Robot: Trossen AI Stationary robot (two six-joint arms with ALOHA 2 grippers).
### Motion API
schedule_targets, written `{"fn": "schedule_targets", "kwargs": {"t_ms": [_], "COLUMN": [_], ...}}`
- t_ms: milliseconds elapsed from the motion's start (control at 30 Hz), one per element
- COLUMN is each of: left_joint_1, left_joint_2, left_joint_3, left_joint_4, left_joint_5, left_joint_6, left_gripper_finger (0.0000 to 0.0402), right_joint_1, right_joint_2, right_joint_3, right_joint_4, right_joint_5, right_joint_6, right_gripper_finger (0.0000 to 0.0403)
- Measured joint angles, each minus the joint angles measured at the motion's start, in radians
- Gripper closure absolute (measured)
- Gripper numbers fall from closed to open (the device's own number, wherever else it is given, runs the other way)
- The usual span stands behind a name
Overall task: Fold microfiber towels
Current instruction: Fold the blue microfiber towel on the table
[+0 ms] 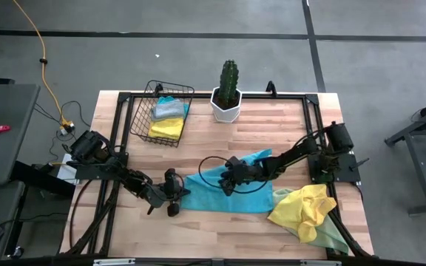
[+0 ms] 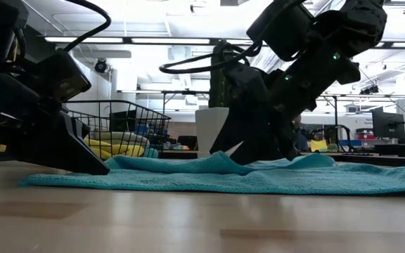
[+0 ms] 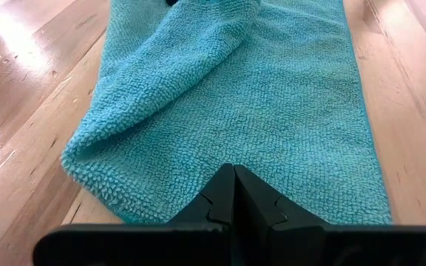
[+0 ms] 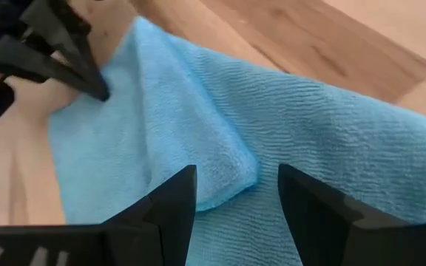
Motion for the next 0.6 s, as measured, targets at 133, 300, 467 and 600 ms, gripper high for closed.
{"fn": "schedule_targets", "kwargs": {"t_ms": [133,300,467,600], "left_joint_1": [0.001,0.001,0.001,0.001], "left_joint_2": [0.0,-0.001,-0.001,-0.001], "left_joint_3": [0.0,0.0,0.0,0.0], "left_joint_4": [0.0,0.0,0.0,0.0], "left_joint_5": [0.0,0.0,0.0,0.0], "left_joint_6": [0.001,0.001,0.0,0.0], "left_gripper_finger": [0.0402,0.0402,0.0401,0.0402], "right_joint_1": [0.001,0.003,0.003,0.003], "right_joint_2": [0.0,0.0,0.0,0.0], "right_joint_3": [0.009,0.032,0.058,0.063], "right_joint_4": [-0.011,-0.004,-0.026,-0.067], "right_joint_5": [-0.001,-0.054,-0.102,-0.089], "right_joint_6": [0.035,0.047,0.035,0.052], "right_gripper_finger": [0.022,0.022,0.022,0.022]}}
